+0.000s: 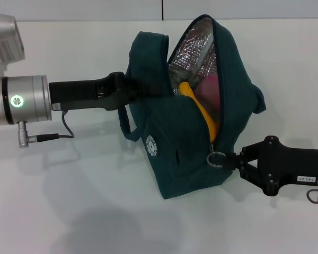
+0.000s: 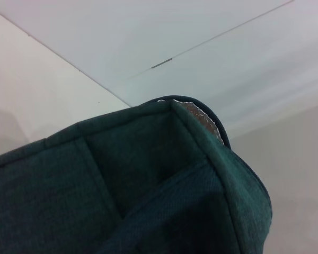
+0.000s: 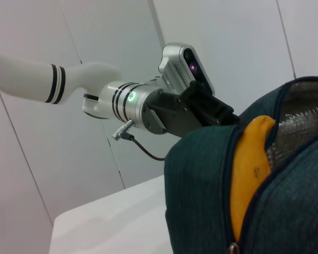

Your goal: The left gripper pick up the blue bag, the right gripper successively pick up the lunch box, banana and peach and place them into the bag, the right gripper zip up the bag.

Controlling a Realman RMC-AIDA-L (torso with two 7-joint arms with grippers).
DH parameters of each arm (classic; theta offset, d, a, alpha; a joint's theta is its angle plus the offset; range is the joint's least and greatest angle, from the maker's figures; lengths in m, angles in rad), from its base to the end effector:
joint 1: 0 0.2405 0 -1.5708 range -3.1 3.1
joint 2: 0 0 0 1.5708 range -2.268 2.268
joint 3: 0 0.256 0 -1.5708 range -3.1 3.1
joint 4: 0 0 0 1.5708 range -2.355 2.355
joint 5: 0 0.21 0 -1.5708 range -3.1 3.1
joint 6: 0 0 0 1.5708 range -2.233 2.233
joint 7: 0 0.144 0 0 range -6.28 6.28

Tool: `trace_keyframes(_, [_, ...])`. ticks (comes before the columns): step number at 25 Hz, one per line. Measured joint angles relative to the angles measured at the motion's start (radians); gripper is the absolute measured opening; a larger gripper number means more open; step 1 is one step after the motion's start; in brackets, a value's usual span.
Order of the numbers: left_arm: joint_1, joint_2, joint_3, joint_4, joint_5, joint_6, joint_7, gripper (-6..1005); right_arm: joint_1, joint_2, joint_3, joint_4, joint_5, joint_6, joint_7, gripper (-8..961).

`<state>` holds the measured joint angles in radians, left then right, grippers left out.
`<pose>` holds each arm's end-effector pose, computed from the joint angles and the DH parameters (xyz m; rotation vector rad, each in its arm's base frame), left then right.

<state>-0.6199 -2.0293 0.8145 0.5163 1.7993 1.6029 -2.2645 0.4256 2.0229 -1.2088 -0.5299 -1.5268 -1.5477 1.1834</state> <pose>-0.2235 0.3430 -0.0055 2.2798 1.7189 0.9193 0.2556 0.2881 -0.0352 -2.8566 0.4668 0.8838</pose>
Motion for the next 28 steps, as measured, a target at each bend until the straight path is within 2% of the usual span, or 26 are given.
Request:
trace_keyframes(14, [0.012, -0.002, 0.0, 0.002, -0.002, -0.001, 0.006, 33, -0.018, -0.007, 0.039, -0.01, 0.013, -0.092, -0.042, 3])
trace_keyframes(28, [0.02, -0.005, 0.0, -0.001, -0.003, -0.001, 0.017, 45, -0.019, -0.007, 0.042, -0.013, 0.179, -0.163, -0.077, 3])
